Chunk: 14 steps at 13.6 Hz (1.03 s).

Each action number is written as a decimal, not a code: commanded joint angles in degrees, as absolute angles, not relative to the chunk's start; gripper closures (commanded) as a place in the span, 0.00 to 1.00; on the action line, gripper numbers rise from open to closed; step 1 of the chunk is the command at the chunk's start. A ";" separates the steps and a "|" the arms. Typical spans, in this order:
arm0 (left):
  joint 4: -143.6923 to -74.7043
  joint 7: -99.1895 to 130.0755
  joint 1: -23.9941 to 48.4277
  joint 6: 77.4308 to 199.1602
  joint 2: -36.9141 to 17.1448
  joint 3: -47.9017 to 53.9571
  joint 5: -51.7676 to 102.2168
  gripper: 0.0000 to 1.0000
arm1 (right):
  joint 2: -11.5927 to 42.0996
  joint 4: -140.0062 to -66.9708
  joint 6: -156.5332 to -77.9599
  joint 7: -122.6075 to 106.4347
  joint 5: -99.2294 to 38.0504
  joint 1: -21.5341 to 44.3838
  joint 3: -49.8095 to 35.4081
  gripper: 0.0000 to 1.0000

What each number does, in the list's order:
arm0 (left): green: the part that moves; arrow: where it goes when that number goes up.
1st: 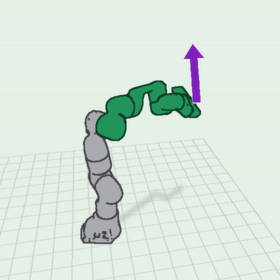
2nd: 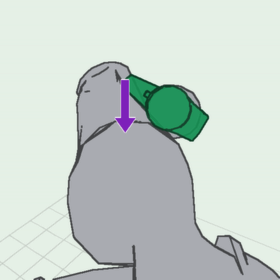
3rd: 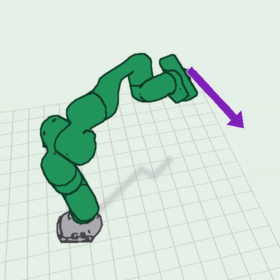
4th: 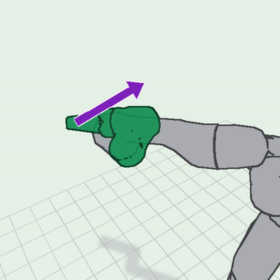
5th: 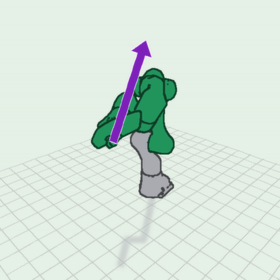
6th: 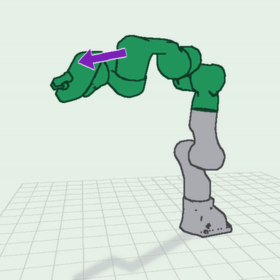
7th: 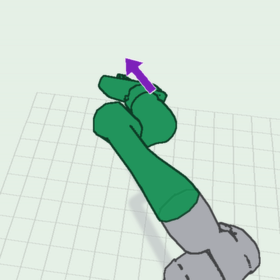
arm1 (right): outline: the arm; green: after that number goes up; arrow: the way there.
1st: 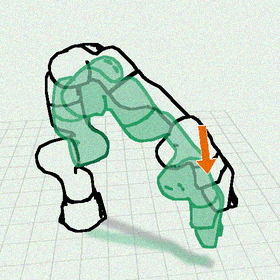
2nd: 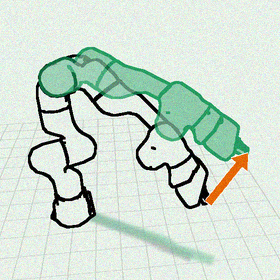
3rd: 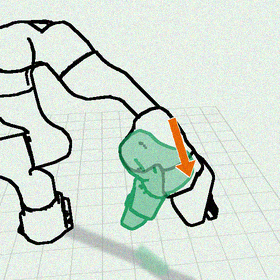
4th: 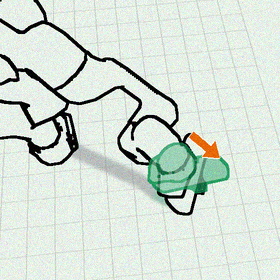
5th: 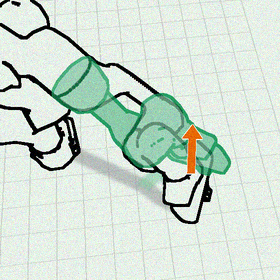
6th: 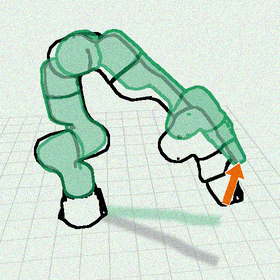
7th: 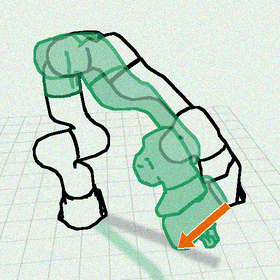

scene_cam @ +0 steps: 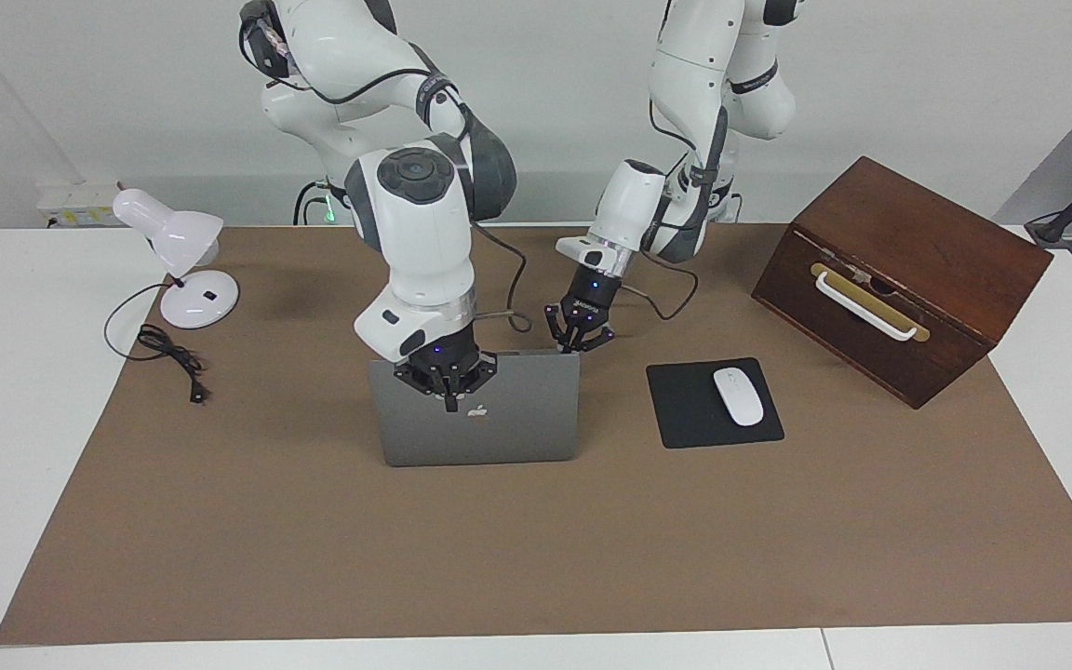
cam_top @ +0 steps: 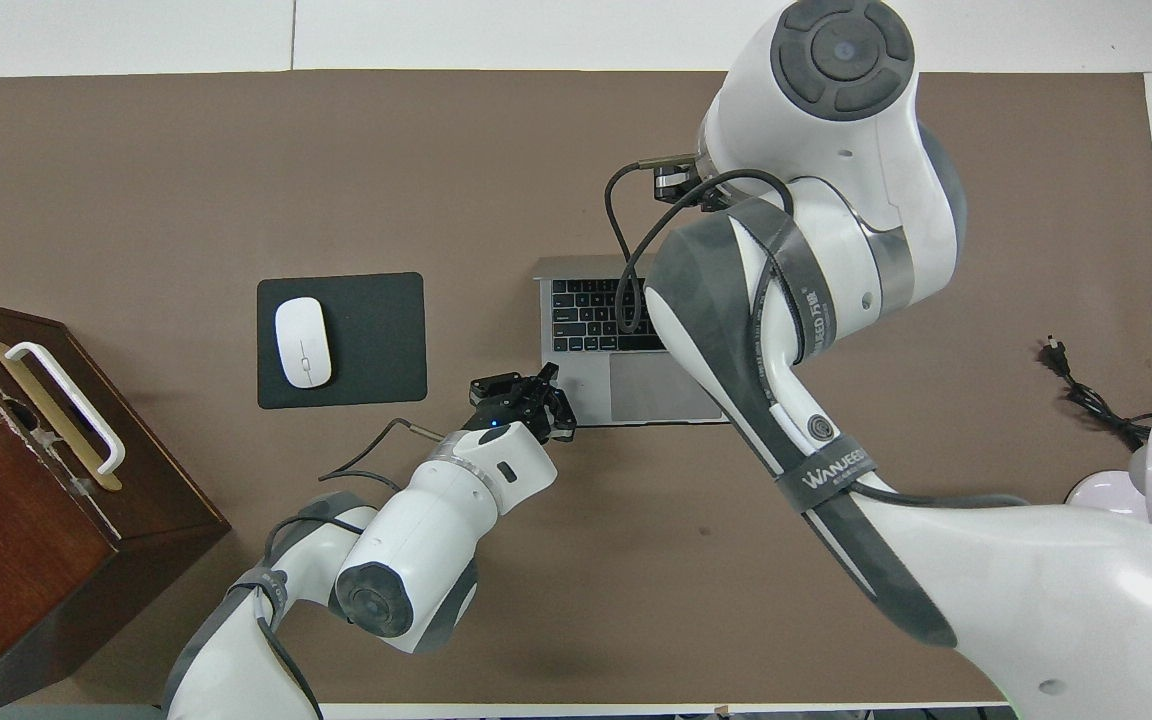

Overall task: Close laptop with both arms
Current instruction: 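Move the left gripper to the laptop's near edge while the right gripper hovers, then push the laptop lid down toward the keyboard with the right gripper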

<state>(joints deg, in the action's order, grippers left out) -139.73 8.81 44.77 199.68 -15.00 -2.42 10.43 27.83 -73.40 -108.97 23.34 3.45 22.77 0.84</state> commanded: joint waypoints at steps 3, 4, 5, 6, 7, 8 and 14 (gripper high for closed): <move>-137.81 8.70 46.14 200.83 -18.19 -3.25 11.51 1.00 | 25.49 -76.46 -108.20 23.55 -1.65 22.33 0.53 1.00; -137.81 8.61 46.14 200.83 -18.63 -3.34 11.51 1.00 | 25.40 -76.46 -107.67 23.64 -2.37 22.32 0.53 1.00; -137.81 8.53 46.14 200.83 -18.89 -3.34 11.43 1.00 | 25.23 -76.46 -106.88 23.64 -3.42 22.24 0.53 1.00; -137.90 8.35 46.14 200.83 -19.16 -3.34 11.43 1.00 | 25.14 -76.55 -105.92 23.73 -5.78 21.71 0.53 1.00; -137.90 8.18 46.23 200.83 -19.33 -3.34 11.34 1.00 | 25.14 -76.81 -105.30 23.82 -8.50 21.01 0.53 1.00; -137.90 8.00 46.23 200.83 -19.51 -3.34 11.34 1.00 | 24.61 -77.86 -105.29 23.82 -9.48 20.92 0.53 1.00; -137.90 8.00 47.20 200.83 -20.13 -3.34 11.43 1.00 | 22.77 -82.44 -107.58 23.82 -9.58 20.13 0.53 1.00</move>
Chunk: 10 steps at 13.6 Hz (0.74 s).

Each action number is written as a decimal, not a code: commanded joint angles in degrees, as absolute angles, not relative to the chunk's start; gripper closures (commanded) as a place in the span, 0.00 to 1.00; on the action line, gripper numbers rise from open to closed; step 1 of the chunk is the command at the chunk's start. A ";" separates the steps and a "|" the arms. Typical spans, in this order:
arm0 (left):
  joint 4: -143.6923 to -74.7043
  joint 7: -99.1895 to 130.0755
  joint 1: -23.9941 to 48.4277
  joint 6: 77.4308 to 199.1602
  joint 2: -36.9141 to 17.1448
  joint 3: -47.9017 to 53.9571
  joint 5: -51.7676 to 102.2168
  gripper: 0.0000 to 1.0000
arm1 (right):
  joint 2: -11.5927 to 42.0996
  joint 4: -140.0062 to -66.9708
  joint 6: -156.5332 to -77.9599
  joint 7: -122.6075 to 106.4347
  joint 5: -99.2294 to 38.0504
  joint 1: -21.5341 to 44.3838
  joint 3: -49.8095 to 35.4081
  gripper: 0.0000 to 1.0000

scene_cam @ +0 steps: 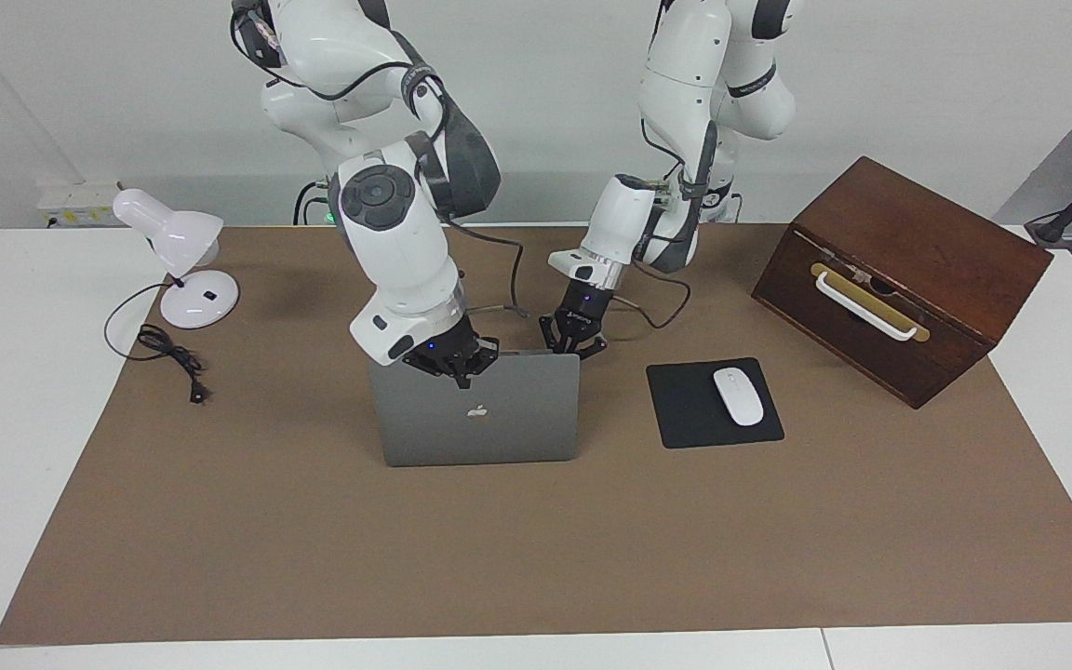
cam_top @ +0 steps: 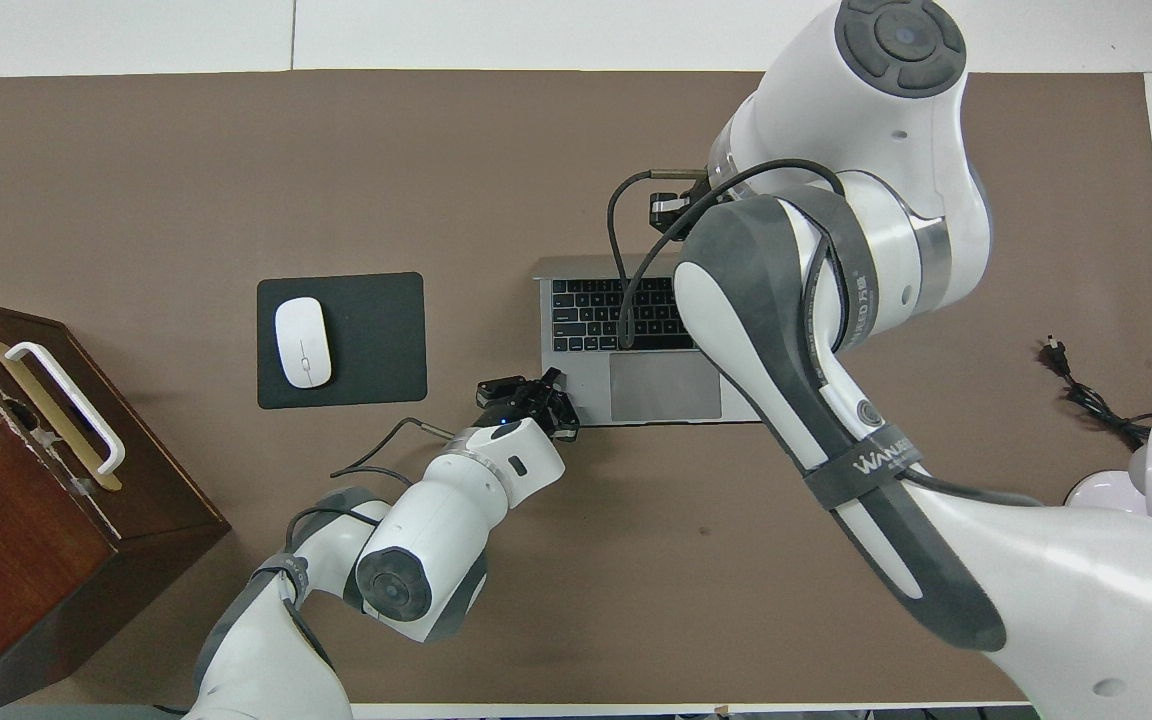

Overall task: Close laptop with both arms
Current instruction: 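Push the laptop lid down toward the keyboard with the right gripper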

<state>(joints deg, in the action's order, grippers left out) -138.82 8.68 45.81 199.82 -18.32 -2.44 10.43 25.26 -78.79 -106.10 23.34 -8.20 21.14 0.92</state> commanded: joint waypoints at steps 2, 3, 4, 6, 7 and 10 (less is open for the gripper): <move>-137.90 7.82 47.28 200.83 -20.39 -3.43 11.43 1.00 | 22.68 -82.62 -107.05 23.82 -9.67 20.13 0.53 1.00; -137.90 7.47 47.63 200.83 -20.91 -3.51 11.43 1.00 | 22.50 -83.23 -106.88 23.82 -9.67 20.13 0.53 1.00; -137.90 6.95 47.72 200.83 -21.27 -3.52 11.43 1.00 | 22.15 -83.84 -106.79 23.82 -9.75 20.13 0.53 1.00; -138.16 5.46 47.90 200.83 -21.62 -3.52 11.42 1.00 | 21.36 -85.68 -106.79 23.91 -12.29 20.04 0.53 1.00; -138.25 5.36 47.99 200.83 -21.71 -3.52 11.34 1.00 | 21.10 -86.48 -106.87 23.99 -13.09 19.69 0.53 1.00; -138.95 2.12 48.08 200.83 -21.88 -3.52 11.34 1.00 | 21.09 -87.54 -106.79 24.87 -13.36 19.42 0.53 1.00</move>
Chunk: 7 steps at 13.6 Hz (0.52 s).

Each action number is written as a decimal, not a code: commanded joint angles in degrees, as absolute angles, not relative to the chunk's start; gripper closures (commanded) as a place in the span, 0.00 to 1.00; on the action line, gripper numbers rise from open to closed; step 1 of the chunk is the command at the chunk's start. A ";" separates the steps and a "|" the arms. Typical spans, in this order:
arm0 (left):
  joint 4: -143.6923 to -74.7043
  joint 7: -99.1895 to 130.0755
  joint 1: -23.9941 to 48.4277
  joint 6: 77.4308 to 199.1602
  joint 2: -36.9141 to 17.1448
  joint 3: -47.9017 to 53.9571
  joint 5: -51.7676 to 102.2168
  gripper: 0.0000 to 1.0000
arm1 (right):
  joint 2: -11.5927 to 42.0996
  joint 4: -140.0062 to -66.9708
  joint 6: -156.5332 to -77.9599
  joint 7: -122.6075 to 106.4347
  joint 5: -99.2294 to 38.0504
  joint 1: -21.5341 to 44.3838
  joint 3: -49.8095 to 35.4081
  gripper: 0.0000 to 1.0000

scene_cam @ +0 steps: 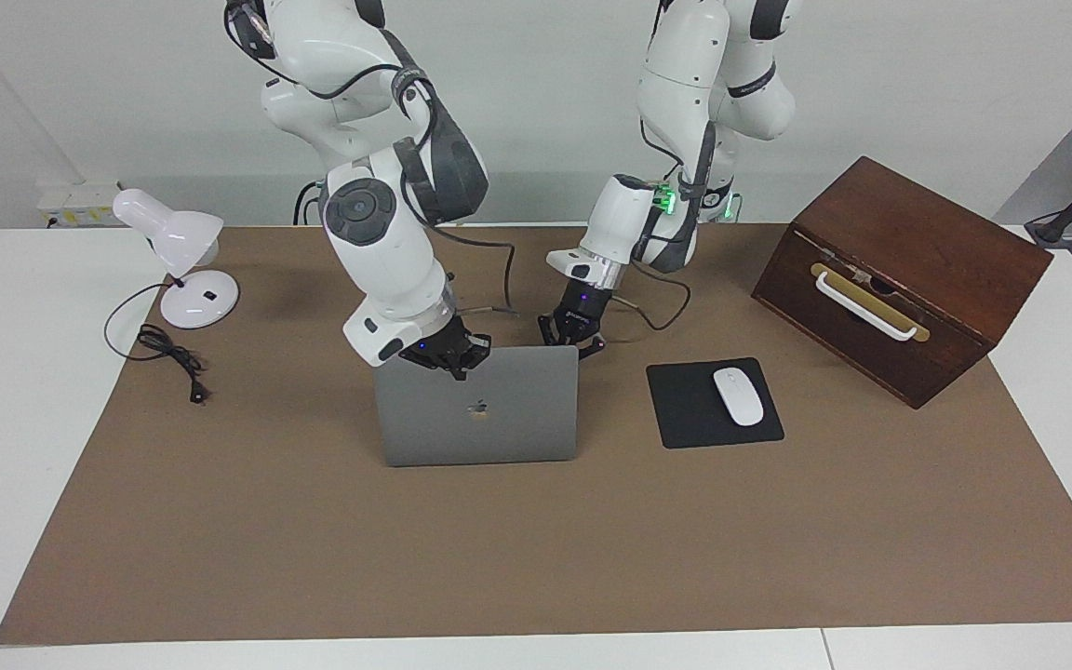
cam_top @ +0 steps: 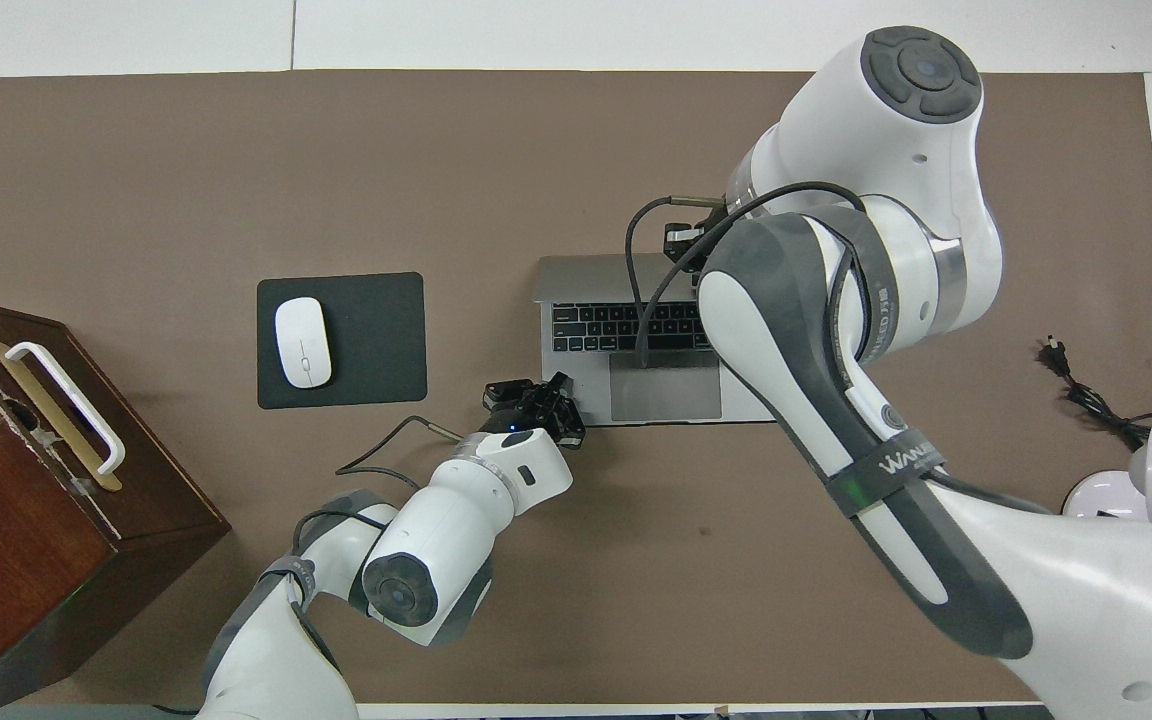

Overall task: Close laptop with both arms
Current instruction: 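Push the laptop lid down toward the keyboard with the right gripper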

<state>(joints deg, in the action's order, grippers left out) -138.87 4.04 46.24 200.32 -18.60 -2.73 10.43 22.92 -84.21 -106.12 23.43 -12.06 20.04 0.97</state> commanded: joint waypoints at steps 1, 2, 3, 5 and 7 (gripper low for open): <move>-139.04 0.98 48.08 200.83 -21.88 -3.52 11.34 1.00 | 21.27 -88.32 -107.14 25.40 -13.36 19.68 0.53 1.00; -139.30 0.10 48.08 200.83 -21.88 -3.52 11.34 1.00 | 21.36 -88.94 -107.14 25.66 -13.45 19.77 0.53 1.00; -139.48 -0.35 47.99 200.83 -21.88 -3.52 11.34 1.00 | 21.36 -89.64 -107.14 26.53 -13.45 19.78 0.53 1.00; -140.27 -1.05 47.99 200.83 -21.88 -3.52 11.34 1.00 | 21.45 -91.31 -107.49 27.86 -15.19 19.78 0.53 1.00; -140.97 -1.14 48.16 200.92 -21.80 -3.52 11.34 1.00 | 21.45 -92.89 -107.75 27.86 -15.56 19.86 0.53 1.00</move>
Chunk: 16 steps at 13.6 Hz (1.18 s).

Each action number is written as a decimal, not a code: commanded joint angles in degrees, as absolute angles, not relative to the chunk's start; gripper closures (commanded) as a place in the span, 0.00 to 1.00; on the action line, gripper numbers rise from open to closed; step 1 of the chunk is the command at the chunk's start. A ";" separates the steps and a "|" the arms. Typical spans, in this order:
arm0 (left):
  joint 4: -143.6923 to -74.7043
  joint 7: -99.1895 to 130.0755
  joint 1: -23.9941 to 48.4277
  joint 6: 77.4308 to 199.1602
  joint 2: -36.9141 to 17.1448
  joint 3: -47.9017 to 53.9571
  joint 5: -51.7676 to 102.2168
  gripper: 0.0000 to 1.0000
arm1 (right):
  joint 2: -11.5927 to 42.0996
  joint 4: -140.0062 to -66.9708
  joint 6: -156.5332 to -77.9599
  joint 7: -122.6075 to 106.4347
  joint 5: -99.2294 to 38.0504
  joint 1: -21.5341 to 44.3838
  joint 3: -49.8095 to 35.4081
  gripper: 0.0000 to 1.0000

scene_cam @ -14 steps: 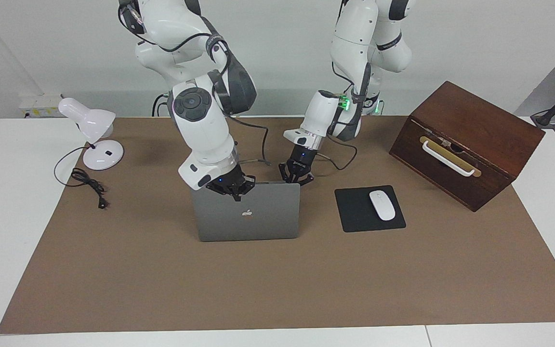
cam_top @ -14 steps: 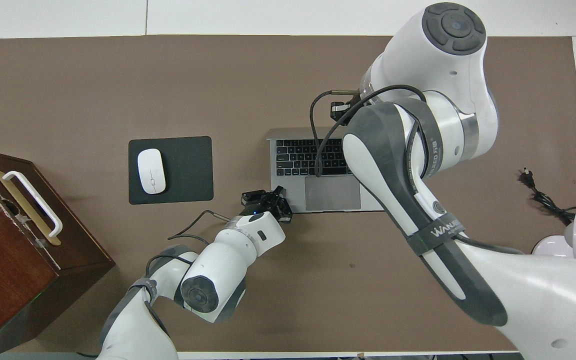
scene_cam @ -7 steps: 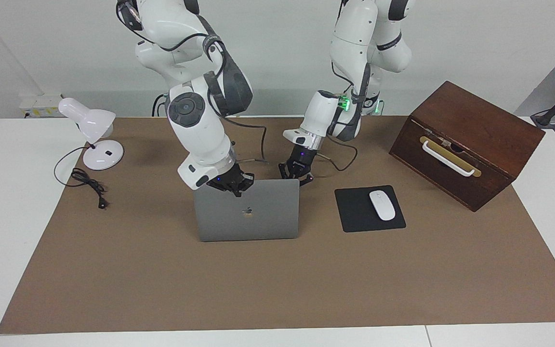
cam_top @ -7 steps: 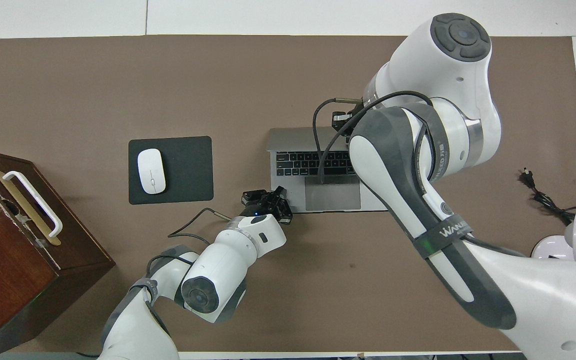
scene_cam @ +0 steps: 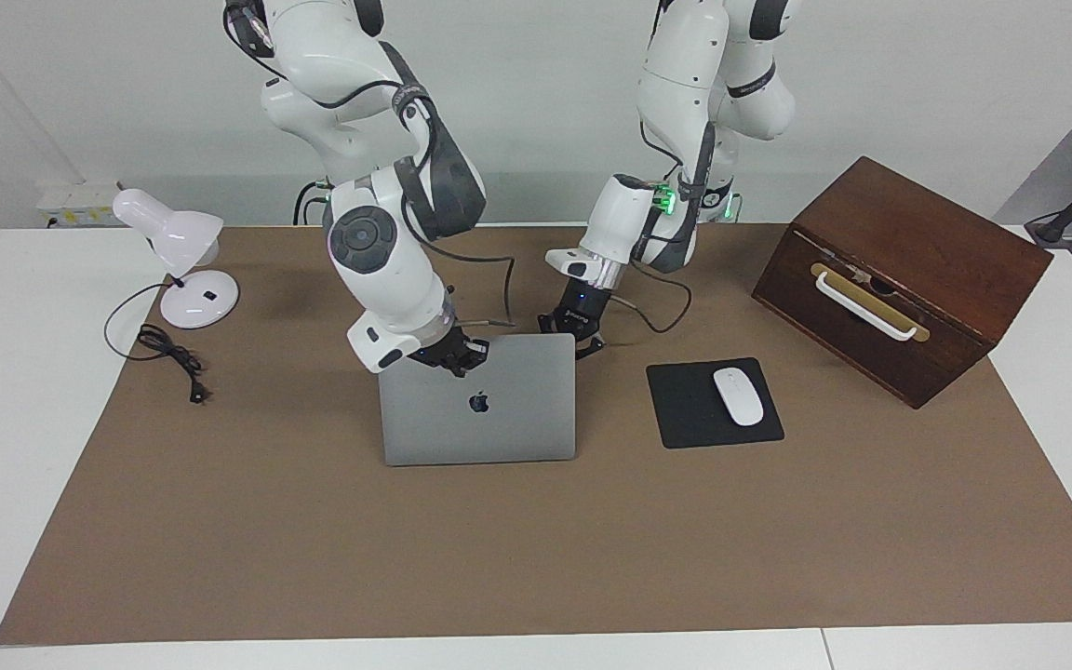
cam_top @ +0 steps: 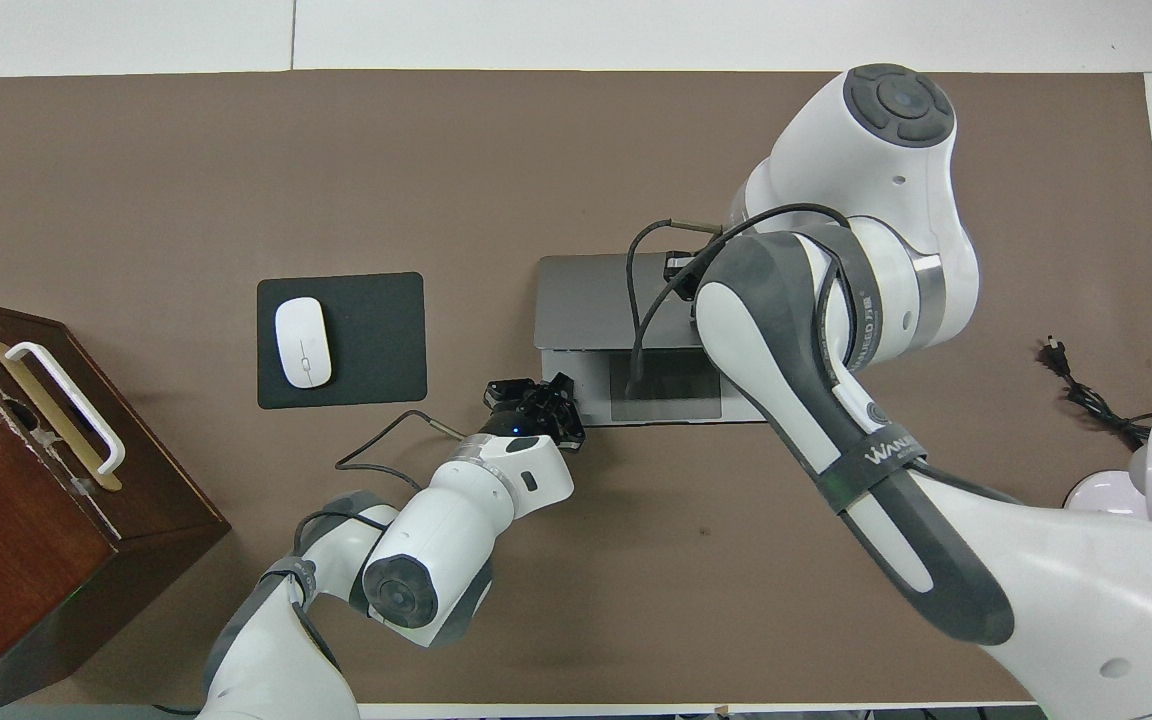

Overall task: Close laptop with both arms
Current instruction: 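Push the laptop lid down toward the keyboard with the right gripper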

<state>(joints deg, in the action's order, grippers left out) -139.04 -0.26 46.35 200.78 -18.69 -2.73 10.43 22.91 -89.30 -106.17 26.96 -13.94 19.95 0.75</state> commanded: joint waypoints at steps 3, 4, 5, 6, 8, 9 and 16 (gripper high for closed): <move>-141.68 -1.05 48.86 200.92 -21.80 -3.52 11.43 1.00 | 21.45 -94.66 -107.75 27.86 -15.56 20.13 0.53 1.00; -141.94 -1.05 48.95 200.92 -21.80 -3.52 11.43 1.00 | 21.53 -94.92 -107.84 28.04 -15.56 20.13 0.53 1.00; -142.20 -1.05 48.96 200.92 -21.80 -3.60 11.43 1.00 | 21.71 -95.36 -108.45 28.04 -15.90 20.13 0.53 1.00; -142.21 -1.14 48.96 200.92 -21.80 -3.60 11.43 1.00 | 21.88 -95.80 -109.41 28.04 -16.00 20.13 0.53 1.00; -142.64 -1.14 49.48 200.92 -21.71 -3.78 11.43 1.00 | 22.76 -96.15 -110.65 28.39 -16.43 20.21 0.53 1.00; -142.99 -1.14 49.57 200.92 -21.71 -3.78 11.43 1.00 | 23.20 -96.24 -110.92 28.56 -16.52 20.30 0.53 1.00; -144.49 -2.37 49.66 200.92 -21.62 -3.78 11.34 1.00 | 24.26 -97.38 -114.16 29.53 -16.70 20.48 0.53 1.00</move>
<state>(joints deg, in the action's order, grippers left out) -140.20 -1.99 47.64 203.13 -18.86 -3.55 10.43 24.57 -95.68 -111.64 28.46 -15.23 20.38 0.61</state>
